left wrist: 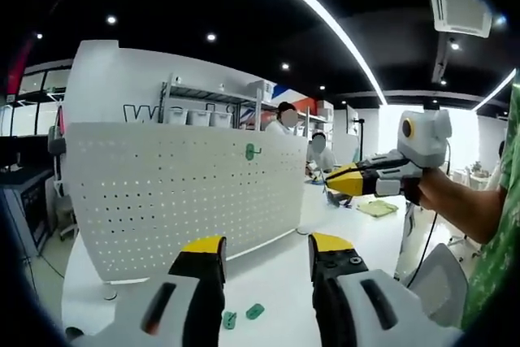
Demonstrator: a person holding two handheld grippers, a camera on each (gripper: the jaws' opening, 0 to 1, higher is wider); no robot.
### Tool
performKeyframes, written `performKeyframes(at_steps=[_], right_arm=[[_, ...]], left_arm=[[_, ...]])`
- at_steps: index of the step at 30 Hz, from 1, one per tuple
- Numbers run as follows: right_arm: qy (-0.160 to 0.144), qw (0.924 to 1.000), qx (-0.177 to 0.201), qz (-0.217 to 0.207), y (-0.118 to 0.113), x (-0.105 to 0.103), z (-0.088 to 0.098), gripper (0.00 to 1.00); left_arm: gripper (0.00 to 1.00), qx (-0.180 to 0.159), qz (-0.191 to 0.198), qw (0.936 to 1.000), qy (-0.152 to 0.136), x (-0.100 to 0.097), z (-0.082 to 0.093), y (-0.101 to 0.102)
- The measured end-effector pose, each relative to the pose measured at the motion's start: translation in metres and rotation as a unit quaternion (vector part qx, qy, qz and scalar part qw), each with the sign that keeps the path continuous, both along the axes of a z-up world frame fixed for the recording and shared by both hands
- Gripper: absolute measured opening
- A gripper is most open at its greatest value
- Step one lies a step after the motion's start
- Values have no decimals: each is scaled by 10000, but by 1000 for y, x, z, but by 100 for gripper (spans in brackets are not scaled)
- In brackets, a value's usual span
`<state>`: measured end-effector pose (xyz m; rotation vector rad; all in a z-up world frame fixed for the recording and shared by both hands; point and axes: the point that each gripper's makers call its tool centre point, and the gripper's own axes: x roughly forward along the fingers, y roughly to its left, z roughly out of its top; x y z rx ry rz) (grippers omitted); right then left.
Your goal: Insert the hook assembly into the mounting plate slot until the hook locks in place.
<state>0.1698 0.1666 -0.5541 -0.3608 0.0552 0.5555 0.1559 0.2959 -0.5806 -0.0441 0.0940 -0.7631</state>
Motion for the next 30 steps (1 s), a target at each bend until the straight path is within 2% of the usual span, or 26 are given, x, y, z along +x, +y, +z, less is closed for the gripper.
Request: performKeyframes(at_steps=[4,7,11,30], right_arm=[[-35,10000,-63,-2,0,-1,4,0],[-125,9997,-209,19,-2,0,13,0],[-229,9996,-154,-54,-8,3,24,0],[-227,9991,228,-286,-16,20,28,0]], left_arm=[[42,-18,-15,10000,-10,0,2,0],[42,-13,-38,10000,-18,-1,2,0],[42,6,-71,10000,-5,-1,0,-3],[42,-8,-3,10000,14,5,2,0]])
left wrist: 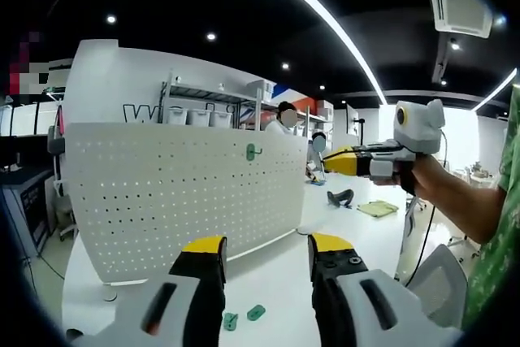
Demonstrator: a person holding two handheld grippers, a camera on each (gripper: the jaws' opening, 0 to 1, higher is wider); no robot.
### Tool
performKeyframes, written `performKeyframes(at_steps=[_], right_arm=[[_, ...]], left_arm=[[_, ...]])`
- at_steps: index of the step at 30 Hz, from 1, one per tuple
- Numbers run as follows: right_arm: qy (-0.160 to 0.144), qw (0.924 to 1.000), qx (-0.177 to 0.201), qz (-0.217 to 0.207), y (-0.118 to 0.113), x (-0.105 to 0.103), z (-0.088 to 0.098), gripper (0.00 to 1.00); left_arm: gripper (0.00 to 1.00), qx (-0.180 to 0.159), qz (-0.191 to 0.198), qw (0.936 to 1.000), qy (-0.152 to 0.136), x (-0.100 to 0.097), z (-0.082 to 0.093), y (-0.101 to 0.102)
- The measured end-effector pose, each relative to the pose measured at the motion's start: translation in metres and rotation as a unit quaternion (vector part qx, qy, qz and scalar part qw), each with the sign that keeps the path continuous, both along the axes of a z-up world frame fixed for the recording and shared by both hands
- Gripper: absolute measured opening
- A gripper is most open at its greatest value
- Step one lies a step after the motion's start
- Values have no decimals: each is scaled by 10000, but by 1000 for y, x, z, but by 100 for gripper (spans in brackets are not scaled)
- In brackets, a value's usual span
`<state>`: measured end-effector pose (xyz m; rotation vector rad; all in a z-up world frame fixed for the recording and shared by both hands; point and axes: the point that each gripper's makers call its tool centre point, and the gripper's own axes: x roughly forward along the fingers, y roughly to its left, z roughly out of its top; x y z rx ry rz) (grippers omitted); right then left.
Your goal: Insert the hook assembly into the mounting plate slot until the hook locks in place.
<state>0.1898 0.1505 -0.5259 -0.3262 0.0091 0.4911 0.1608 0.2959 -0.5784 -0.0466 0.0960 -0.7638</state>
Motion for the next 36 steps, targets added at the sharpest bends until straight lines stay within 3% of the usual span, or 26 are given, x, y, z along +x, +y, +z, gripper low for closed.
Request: performKeyframes(at_steps=[14,36], right_arm=[[80,9968,518,-601,-13,29,5,1],[-159,9917,666,-1089,-15,70,25,1]], left_arm=[[41,-45,-5,10000,4,-1,-1,1],[41,-25,-15,10000,-37,-2,-2,3]])
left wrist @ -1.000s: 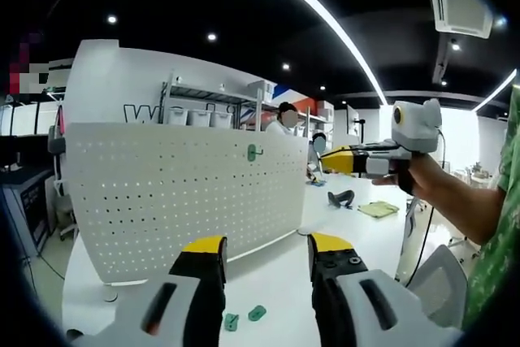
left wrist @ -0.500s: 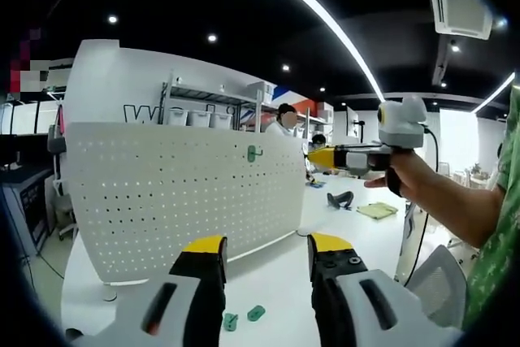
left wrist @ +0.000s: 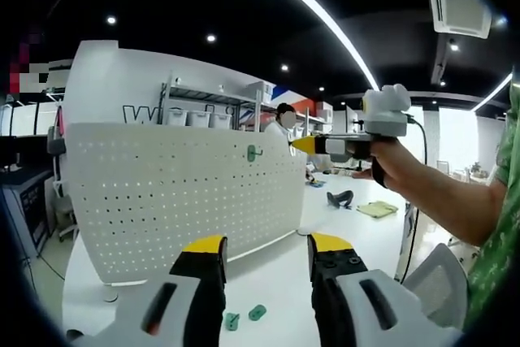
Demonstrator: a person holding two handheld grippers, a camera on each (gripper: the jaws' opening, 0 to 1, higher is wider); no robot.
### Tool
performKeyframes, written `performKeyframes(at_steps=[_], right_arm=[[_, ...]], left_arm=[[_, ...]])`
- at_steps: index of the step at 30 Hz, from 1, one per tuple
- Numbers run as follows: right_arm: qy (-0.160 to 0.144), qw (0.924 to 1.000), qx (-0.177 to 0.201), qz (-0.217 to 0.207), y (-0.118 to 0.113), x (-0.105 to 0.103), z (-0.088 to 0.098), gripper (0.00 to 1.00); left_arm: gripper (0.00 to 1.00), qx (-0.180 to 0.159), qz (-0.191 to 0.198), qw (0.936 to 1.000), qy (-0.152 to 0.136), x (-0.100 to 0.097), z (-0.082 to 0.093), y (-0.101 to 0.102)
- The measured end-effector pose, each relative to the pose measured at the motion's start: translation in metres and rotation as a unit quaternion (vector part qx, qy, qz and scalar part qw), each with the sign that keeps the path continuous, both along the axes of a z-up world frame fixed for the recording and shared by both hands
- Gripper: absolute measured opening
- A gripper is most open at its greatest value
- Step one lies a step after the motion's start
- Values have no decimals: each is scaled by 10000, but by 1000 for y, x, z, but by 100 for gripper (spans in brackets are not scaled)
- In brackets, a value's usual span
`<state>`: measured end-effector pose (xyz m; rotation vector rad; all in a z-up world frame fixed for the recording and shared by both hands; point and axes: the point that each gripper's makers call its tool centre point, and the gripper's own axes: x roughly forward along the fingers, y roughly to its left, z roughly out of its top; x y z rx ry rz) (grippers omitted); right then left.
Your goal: Insert the hook assembly into the mounting plate slot until the hook locks in place.
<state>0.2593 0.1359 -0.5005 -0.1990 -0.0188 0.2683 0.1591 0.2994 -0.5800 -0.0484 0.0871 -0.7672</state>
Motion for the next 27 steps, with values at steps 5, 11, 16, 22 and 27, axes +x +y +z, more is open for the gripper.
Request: performKeyframes(at_steps=[5,11,16,22,27], right_arm=[[8,10000,55,-32,0,8,0,1],[30,9999,107,-75,0,20,0,1],[57,9999,127,-91,1,28,-1,1],[76,9998,144,-106,3,39,-2,1],[75,9998,154,-112,4,47,-1,1]], left_arm=[[42,7,25,10000,23,3,-2,3],[42,46,40,10000,50,6,-6,4],[42,82,45,9999,76,11,-10,6],[42,143,62,9998,101,15,-13,8],[44,169,77,9998,115,20,-14,10]])
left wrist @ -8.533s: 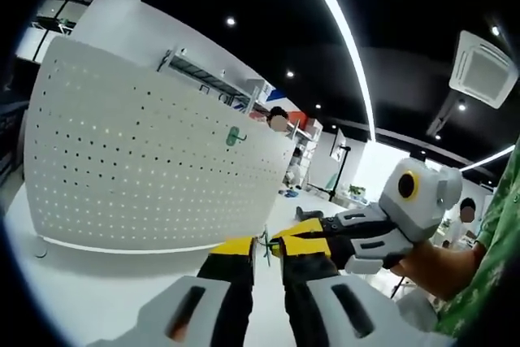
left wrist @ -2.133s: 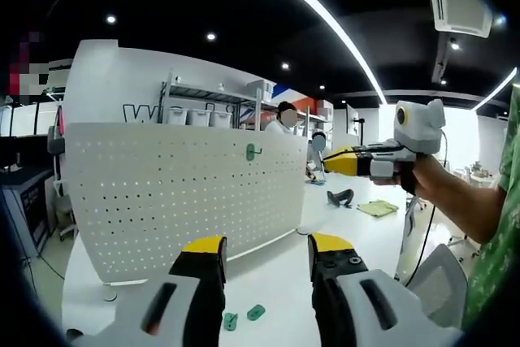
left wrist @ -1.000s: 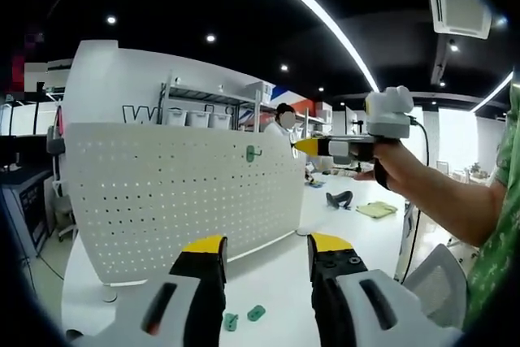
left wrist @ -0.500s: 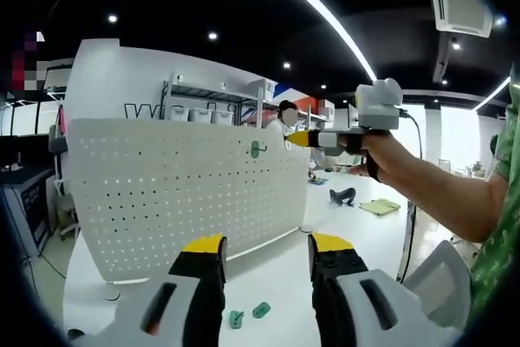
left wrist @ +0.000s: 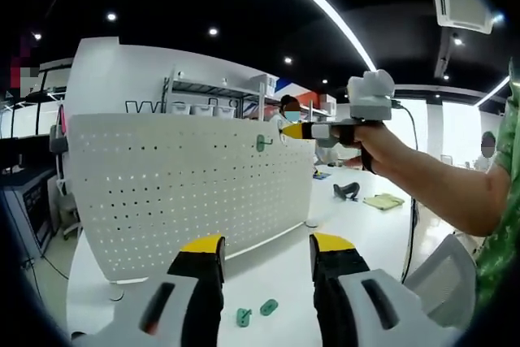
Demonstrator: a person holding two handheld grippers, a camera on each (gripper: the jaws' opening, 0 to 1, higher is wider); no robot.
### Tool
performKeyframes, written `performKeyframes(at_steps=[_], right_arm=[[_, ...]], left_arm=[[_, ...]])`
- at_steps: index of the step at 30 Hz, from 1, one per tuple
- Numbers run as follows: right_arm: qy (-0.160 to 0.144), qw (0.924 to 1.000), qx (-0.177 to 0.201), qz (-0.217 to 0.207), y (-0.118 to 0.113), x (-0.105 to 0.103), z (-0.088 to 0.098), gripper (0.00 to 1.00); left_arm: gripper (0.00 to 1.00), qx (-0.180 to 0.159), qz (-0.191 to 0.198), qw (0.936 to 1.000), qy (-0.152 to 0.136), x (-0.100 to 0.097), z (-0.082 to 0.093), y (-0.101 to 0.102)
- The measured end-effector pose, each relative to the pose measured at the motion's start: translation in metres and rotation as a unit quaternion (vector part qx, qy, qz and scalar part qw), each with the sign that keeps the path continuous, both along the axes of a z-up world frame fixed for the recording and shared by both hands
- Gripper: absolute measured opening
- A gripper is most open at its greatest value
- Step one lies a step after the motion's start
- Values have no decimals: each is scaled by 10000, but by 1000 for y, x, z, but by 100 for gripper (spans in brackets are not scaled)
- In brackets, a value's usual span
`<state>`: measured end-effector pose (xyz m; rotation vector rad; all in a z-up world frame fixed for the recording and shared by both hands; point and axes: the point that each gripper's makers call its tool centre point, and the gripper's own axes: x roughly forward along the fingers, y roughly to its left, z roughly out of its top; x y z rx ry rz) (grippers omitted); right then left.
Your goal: Insert the hook assembly into the mounting plate slot until the hook locks in place.
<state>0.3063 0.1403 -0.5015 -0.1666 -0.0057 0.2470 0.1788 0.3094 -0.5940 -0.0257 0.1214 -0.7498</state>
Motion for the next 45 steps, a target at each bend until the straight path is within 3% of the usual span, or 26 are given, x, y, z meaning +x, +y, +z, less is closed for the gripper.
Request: performKeyframes(at_steps=[9,25,34,45], right_arm=[[-8,10000,21,-47,-2,16,3,1],[58,9999,21,-138,-6,33,-1,1],[-37,9997,56,-232,-6,44,2,1],[-193,9991,78,-371,-7,59,4,1]], left_arm=[[49,-46,-87,9999,48,3,0,-2],[91,-239,-218,9994,95,3,3,-10],[97,-239,-260,9993,96,6,1,-11],[95,-241,-275,9992,152,9,-3,-9]])
